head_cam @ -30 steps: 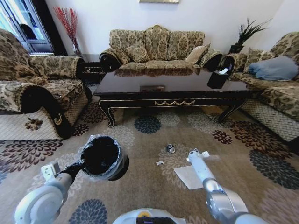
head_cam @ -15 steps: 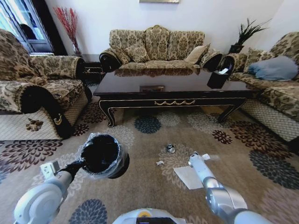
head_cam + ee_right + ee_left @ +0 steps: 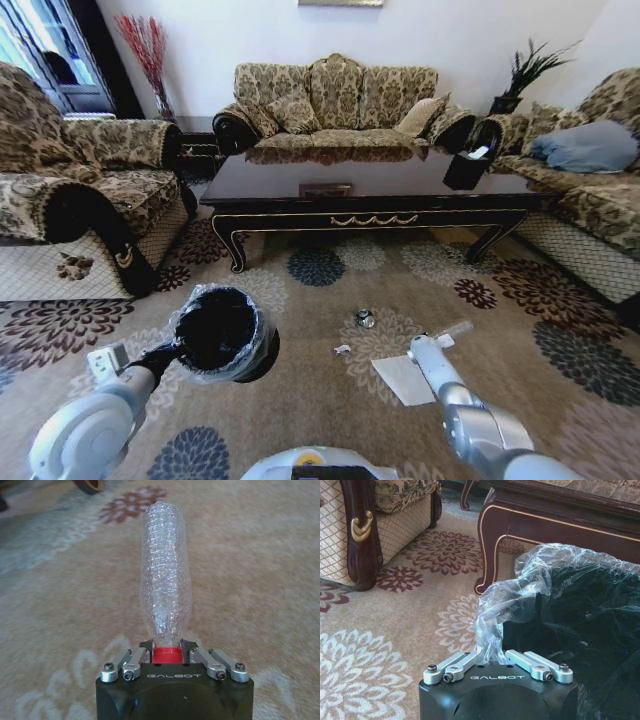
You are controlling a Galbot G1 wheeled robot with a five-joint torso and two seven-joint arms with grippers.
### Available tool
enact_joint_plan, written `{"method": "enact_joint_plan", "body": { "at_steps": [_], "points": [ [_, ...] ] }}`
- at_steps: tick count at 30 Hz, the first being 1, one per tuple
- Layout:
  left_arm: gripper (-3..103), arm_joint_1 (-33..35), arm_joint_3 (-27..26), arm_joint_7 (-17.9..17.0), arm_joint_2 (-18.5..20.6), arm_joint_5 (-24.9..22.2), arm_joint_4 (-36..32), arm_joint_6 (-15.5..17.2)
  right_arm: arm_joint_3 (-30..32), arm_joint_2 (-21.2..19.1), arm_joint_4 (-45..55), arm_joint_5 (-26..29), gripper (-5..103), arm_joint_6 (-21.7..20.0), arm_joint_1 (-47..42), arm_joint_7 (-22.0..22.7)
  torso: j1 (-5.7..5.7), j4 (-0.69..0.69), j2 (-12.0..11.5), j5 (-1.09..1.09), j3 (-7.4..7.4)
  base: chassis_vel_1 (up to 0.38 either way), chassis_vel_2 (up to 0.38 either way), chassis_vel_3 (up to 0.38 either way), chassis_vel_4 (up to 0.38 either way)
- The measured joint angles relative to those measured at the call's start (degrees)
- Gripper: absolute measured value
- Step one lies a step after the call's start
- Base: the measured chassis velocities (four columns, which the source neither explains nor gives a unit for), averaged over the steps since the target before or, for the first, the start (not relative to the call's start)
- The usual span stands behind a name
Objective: Move to the front of the table and pick up the trash from the floor, then place it into the trash bin.
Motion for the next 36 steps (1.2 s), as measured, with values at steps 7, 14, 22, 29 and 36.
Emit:
{"method": "enact_joint_plan", "body": {
  "at_steps": [7, 14, 22, 29, 36],
  "points": [
    [2, 0.19, 0.35, -0.07, -0.73, 0.23, -0.62, 0.0, -6.79, -2.07, 20.96, 1.47, 29, 0.46, -11.3, 1.8, 0.0, 0.02, 0.0, 0.0, 0.0, 0.0, 0.0, 0.0, 0.0],
    [2, -0.31, 1.9, -0.35, -1.27, 0.25, -1.42, 0.01, -10.56, -6.31, 47.18, -1.46, 29, 1.85, -24.36, 2.45, -0.01, -0.01, 0.01, -0.02, -0.01, 0.0, 0.0, 0.0, 0.0],
    [2, -1.08, 4.49, -0.7, -2.09, 0.53, -1.98, 0.01, -12.68, -11.83, 72.11, -6.03, 29, 5.34, -34.9, 0.52, -0.01, -0.01, 0.01, -0.01, -0.01, 0.0, 0.0, 0.0, 0.0],
    [2, -2.55, 6.94, -1.1, -0.59, 0.18, -0.79, 0.01, -16.09, -16.4, 86.27, -8.29, 29, 7.71, -36.43, -3.9, -0.01, 0.01, 0.01, -0.01, -0.01, 0.0, 0.0, 0.0, 0.0],
    [2, -4.73, 8.04, -1.14, 2.32, -0.4, 1.09, 0.01, -21.26, -21.15, 91.37, -12.11, 29, 12.21, -35.77, -11.14, -0.01, 0.01, 0.01, -0.01, 0.0, 0.0, 0.0, 0.0, 0.0]
  ]
}}
